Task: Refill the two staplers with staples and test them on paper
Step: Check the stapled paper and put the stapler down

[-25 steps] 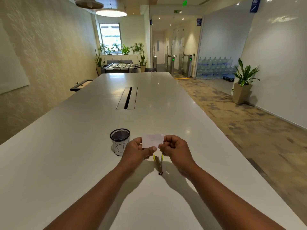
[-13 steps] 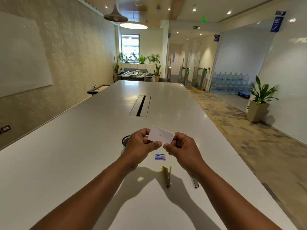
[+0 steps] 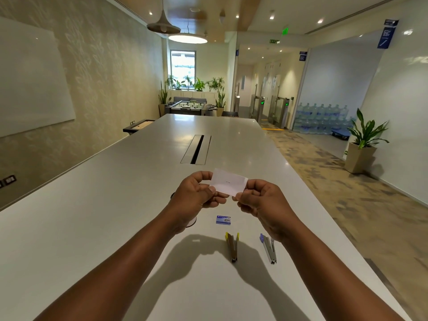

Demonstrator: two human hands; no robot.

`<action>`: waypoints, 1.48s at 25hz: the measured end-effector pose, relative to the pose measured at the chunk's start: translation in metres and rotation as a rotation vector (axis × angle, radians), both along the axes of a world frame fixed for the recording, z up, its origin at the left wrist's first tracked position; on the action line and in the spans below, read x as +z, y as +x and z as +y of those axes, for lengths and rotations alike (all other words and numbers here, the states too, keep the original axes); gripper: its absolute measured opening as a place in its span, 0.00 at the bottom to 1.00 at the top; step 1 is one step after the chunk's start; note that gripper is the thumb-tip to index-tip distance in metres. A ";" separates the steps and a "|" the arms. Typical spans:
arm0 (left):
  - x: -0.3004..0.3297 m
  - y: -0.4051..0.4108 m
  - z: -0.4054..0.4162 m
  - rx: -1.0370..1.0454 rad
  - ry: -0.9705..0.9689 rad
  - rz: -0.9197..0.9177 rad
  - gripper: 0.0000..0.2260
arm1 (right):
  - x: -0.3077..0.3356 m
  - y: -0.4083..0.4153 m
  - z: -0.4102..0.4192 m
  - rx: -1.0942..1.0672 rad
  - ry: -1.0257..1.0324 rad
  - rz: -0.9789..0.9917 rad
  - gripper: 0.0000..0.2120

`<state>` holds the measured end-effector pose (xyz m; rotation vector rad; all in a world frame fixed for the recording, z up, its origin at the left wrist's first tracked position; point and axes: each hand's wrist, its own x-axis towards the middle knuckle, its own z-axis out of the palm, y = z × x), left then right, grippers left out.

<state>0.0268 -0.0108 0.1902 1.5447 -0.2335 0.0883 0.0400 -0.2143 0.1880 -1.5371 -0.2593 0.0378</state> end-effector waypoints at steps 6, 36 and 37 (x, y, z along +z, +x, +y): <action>0.004 -0.004 0.004 -0.043 -0.003 0.073 0.13 | 0.001 -0.002 -0.003 -0.044 -0.050 -0.021 0.07; -0.182 0.039 0.108 0.379 1.143 -0.064 0.07 | -0.049 0.092 0.106 -0.176 -0.870 -0.575 0.11; -0.182 0.041 0.110 0.378 1.126 -0.066 0.08 | -0.051 0.098 0.110 -0.165 -0.891 -0.583 0.11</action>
